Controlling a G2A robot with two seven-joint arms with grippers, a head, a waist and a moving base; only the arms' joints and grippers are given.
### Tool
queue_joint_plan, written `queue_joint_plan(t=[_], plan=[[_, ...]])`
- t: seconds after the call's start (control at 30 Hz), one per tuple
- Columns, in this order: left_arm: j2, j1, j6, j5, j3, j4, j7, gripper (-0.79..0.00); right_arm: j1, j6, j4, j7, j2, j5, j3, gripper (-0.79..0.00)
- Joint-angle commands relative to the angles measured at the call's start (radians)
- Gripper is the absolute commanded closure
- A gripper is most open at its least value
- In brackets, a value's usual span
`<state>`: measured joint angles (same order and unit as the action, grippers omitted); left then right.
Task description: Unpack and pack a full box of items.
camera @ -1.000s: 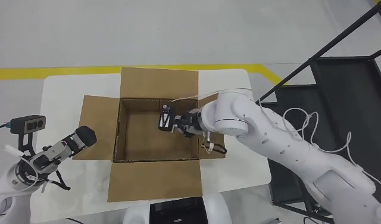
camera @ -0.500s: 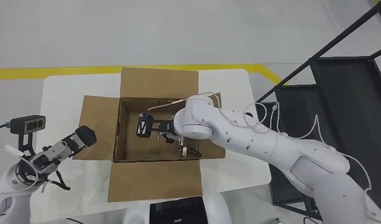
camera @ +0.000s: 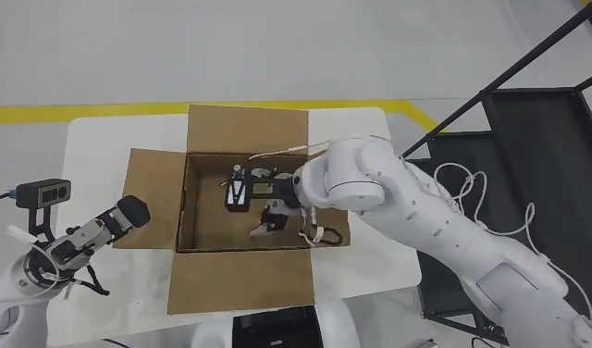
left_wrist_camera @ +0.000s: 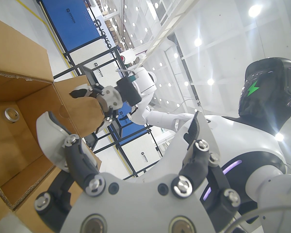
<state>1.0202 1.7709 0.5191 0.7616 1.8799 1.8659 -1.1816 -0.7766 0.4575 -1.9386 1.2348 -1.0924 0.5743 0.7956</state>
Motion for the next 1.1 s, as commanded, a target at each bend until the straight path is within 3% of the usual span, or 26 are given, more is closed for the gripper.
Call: queue_joint_plan(t=[0.0, 0.23, 0.47, 0.7, 0.93, 1.07], plan=[[0.000, 0.000, 0.000, 0.000, 0.000, 0.000, 0.000, -0.785, -0.089, 0.038, -0.080, 0.019, 0.040, -0.043, 0.163, -0.785], [0.000, 0.000, 0.000, 0.000, 0.000, 0.000, 0.000, -0.785, -0.383, 0.113, -0.215, 0.015, 0.129, -0.077, 0.606, -0.785], [0.000, 0.000, 0.000, 0.000, 0.000, 0.000, 0.000, -0.785, -0.555, 0.146, -0.081, -0.077, 0.156, -0.016, 0.814, -0.785], [0.000, 0.000, 0.000, 0.000, 0.000, 0.000, 0.000, -0.785, -0.606, 0.141, 0.059, -0.132, 0.166, 0.049, 0.852, -0.785], [0.000, 0.000, 0.000, 0.000, 0.000, 0.000, 0.000, -0.785, -0.578, 0.076, 0.166, -0.149, 0.165, 0.251, 0.746, -0.785], [0.000, 0.000, 0.000, 0.000, 0.000, 0.000, 0.000, -0.785, -0.541, 0.051, 0.262, -0.177, 0.158, 0.276, 0.668, -0.785]])
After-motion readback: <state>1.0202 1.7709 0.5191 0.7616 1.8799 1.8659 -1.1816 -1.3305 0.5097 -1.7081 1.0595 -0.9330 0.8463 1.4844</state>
